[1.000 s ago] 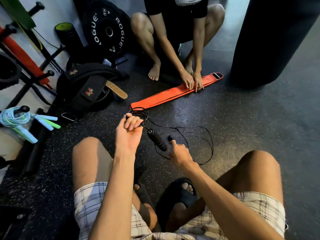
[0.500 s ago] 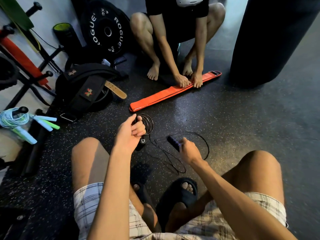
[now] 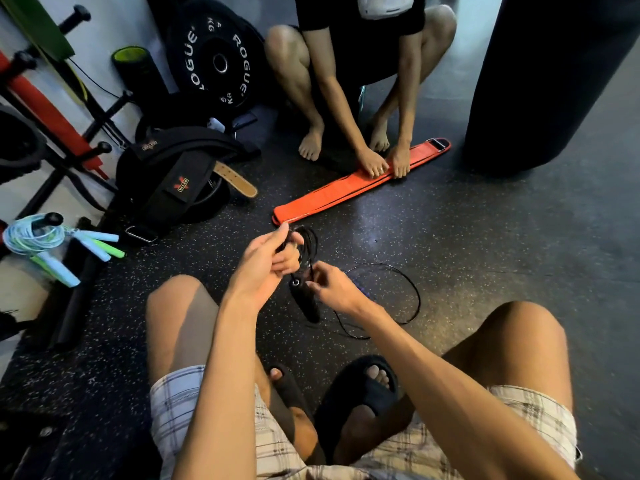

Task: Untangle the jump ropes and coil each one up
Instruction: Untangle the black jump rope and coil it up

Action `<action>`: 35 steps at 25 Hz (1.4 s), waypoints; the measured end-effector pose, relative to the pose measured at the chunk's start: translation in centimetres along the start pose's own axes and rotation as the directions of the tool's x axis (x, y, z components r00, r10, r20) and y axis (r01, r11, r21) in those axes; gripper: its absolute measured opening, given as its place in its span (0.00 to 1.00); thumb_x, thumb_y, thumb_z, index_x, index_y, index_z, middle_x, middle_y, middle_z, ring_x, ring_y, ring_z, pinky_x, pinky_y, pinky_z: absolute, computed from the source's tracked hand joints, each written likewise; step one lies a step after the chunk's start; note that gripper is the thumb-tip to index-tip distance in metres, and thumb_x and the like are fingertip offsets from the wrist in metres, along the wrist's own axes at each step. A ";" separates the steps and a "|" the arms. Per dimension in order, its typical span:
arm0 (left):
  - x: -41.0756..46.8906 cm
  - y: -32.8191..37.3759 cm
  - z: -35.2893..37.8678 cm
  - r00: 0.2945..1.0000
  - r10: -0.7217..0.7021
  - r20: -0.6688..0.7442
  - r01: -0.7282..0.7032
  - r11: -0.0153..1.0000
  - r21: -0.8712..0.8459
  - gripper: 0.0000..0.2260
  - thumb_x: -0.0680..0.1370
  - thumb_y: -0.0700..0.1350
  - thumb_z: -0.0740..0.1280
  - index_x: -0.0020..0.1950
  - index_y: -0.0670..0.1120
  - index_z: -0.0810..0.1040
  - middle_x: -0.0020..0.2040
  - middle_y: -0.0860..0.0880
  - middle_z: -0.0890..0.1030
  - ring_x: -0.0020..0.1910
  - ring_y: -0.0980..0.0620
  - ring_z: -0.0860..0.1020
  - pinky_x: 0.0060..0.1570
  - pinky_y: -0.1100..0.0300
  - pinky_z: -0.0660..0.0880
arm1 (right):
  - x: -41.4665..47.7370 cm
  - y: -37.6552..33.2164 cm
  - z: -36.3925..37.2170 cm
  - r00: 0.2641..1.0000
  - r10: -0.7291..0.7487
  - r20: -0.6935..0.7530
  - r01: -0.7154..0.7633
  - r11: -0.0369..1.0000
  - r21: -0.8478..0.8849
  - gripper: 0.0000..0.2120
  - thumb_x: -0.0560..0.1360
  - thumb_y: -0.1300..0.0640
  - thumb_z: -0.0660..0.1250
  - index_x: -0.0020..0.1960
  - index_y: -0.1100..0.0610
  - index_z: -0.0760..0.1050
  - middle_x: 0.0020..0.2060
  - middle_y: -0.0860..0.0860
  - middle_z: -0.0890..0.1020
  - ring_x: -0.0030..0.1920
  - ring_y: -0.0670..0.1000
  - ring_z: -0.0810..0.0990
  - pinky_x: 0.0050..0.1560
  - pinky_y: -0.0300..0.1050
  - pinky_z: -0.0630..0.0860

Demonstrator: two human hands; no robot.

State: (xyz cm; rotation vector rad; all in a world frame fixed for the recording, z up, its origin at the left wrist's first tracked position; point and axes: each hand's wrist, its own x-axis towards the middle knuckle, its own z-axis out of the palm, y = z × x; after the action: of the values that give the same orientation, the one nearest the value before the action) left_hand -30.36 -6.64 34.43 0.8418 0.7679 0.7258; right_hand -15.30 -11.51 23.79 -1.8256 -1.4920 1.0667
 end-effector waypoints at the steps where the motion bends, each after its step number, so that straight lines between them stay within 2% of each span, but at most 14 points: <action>1: 0.2 0.0 0.0 0.998 0.050 -0.046 -0.051 0.998 -0.024 0.14 0.83 0.48 0.58 0.46 0.40 0.77 0.26 0.53 0.61 0.25 0.57 0.59 0.28 0.62 0.58 | -0.4 0.5 0.0 1.000 0.027 0.010 -0.027 0.999 -0.029 0.05 0.77 0.54 0.67 0.50 0.55 0.74 0.43 0.51 0.82 0.43 0.51 0.79 0.48 0.50 0.77; 4: 0.9 -0.6 0.2 0.951 0.201 -0.234 -0.217 0.975 -0.044 0.14 0.84 0.46 0.59 0.47 0.39 0.77 0.27 0.50 0.69 0.28 0.54 0.67 0.33 0.61 0.66 | -2.1 1.8 -0.9 0.997 0.071 0.027 -0.069 0.994 -0.090 0.07 0.78 0.52 0.67 0.51 0.54 0.71 0.42 0.50 0.79 0.41 0.50 0.76 0.42 0.42 0.68; 7: 1.6 -2.1 0.3 0.850 0.318 -0.421 -0.322 0.945 0.064 0.13 0.83 0.46 0.60 0.44 0.41 0.78 0.28 0.49 0.77 0.28 0.52 0.74 0.36 0.59 0.74 | -3.9 2.4 -2.3 0.996 0.054 0.069 -0.045 0.992 -0.121 0.09 0.77 0.54 0.69 0.49 0.56 0.70 0.39 0.50 0.80 0.35 0.46 0.75 0.37 0.42 0.68; 9: 1.8 -3.1 0.2 0.805 0.379 -0.457 -0.345 0.925 0.160 0.14 0.84 0.45 0.59 0.43 0.41 0.77 0.29 0.47 0.81 0.30 0.49 0.79 0.38 0.57 0.79 | -4.7 1.9 -3.2 0.994 -0.027 0.101 0.039 0.992 -0.120 0.07 0.77 0.57 0.69 0.44 0.55 0.71 0.35 0.49 0.81 0.31 0.39 0.74 0.33 0.38 0.69; 11: 1.8 -3.7 0.1 0.789 0.442 -0.427 -0.358 0.895 0.265 0.14 0.84 0.44 0.59 0.43 0.40 0.77 0.32 0.42 0.83 0.32 0.46 0.82 0.39 0.55 0.81 | -5.1 0.6 -3.9 0.986 -0.110 0.123 0.126 0.984 -0.126 0.06 0.77 0.59 0.68 0.42 0.57 0.74 0.34 0.51 0.82 0.30 0.40 0.74 0.33 0.36 0.69; 13: 1.8 -4.1 -0.2 0.794 0.476 -0.378 -0.329 0.859 0.391 0.14 0.84 0.43 0.59 0.44 0.37 0.77 0.33 0.39 0.83 0.32 0.45 0.83 0.38 0.56 0.81 | -5.2 -1.0 -4.7 0.978 -0.175 0.115 0.190 0.973 -0.132 0.05 0.78 0.59 0.67 0.44 0.58 0.77 0.37 0.52 0.82 0.34 0.44 0.75 0.36 0.37 0.69; 15: 1.8 -4.3 -0.5 0.831 0.440 -0.340 -0.231 0.829 0.509 0.15 0.83 0.44 0.59 0.43 0.38 0.77 0.33 0.40 0.83 0.33 0.44 0.83 0.38 0.56 0.81 | -5.0 -2.6 -5.4 0.963 -0.258 0.071 0.266 0.955 -0.130 0.06 0.79 0.60 0.66 0.45 0.58 0.78 0.39 0.49 0.80 0.37 0.42 0.74 0.37 0.31 0.67; 17: 1.6 -4.1 -0.8 0.892 0.350 -0.285 -0.117 0.789 0.603 0.16 0.83 0.47 0.61 0.41 0.39 0.78 0.31 0.41 0.83 0.32 0.44 0.83 0.39 0.53 0.81 | -4.4 -4.1 -6.1 0.942 -0.336 0.001 0.333 0.933 -0.137 0.07 0.80 0.59 0.64 0.44 0.57 0.78 0.40 0.48 0.78 0.38 0.42 0.74 0.38 0.30 0.66; 19: 1.1 -3.7 -0.6 0.958 0.204 -0.200 -0.037 0.782 0.622 0.17 0.83 0.48 0.61 0.42 0.38 0.79 0.29 0.43 0.81 0.28 0.45 0.81 0.35 0.56 0.77 | -3.8 -5.2 -6.9 0.914 -0.400 -0.065 0.387 0.909 -0.154 0.08 0.80 0.59 0.64 0.43 0.57 0.78 0.39 0.48 0.78 0.38 0.44 0.74 0.39 0.34 0.67; 22: 0.3 -3.1 0.6 0.999 0.014 -0.044 0.009 0.876 0.482 0.18 0.83 0.49 0.59 0.43 0.36 0.75 0.24 0.47 0.70 0.21 0.52 0.67 0.24 0.61 0.64 | -3.2 -6.4 -8.1 0.909 -0.395 -0.131 0.382 0.917 -0.115 0.10 0.81 0.58 0.64 0.42 0.57 0.77 0.36 0.46 0.80 0.36 0.43 0.75 0.38 0.36 0.70; 25: -0.1 -2.6 1.1 0.995 -0.082 0.049 0.062 0.945 0.320 0.19 0.83 0.51 0.57 0.39 0.39 0.75 0.23 0.51 0.59 0.22 0.54 0.55 0.27 0.57 0.51 | -2.9 -6.5 -8.7 0.923 -0.331 -0.196 0.327 0.944 -0.054 0.10 0.79 0.54 0.66 0.41 0.58 0.77 0.34 0.49 0.81 0.33 0.43 0.75 0.36 0.38 0.70; 27: -0.3 -2.3 1.2 0.990 -0.107 0.095 0.084 0.971 0.223 0.20 0.83 0.52 0.58 0.36 0.42 0.75 0.24 0.52 0.56 0.25 0.52 0.52 0.30 0.55 0.50 | -2.7 -5.9 -8.8 0.935 -0.265 -0.236 0.277 0.961 0.019 0.13 0.78 0.50 0.68 0.41 0.58 0.75 0.31 0.51 0.78 0.32 0.43 0.71 0.34 0.40 0.68; 30: -0.4 -1.9 1.4 0.985 -0.076 0.154 0.072 0.997 0.035 0.20 0.82 0.51 0.59 0.33 0.44 0.73 0.24 0.53 0.54 0.24 0.54 0.53 0.27 0.58 0.51 | -2.8 -4.6 -8.7 0.952 -0.180 -0.249 0.212 0.972 0.107 0.17 0.78 0.46 0.67 0.38 0.57 0.71 0.29 0.47 0.72 0.31 0.43 0.67 0.33 0.41 0.66; 35: 0.2 -0.8 1.2 0.984 0.088 0.156 -0.022 0.925 -0.380 0.17 0.84 0.51 0.53 0.44 0.43 0.74 0.26 0.54 0.59 0.24 0.57 0.55 0.28 0.62 0.56 | -3.2 -0.9 -8.2 0.973 -0.065 -0.220 0.090 0.991 0.104 0.16 0.80 0.44 0.64 0.38 0.53 0.70 0.29 0.43 0.72 0.30 0.41 0.68 0.36 0.43 0.67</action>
State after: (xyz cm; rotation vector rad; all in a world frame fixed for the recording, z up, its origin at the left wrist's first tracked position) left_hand -29.06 -7.33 34.21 0.5661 0.4310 0.8094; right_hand -9.16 -13.88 29.67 -1.7294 -1.3360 0.8667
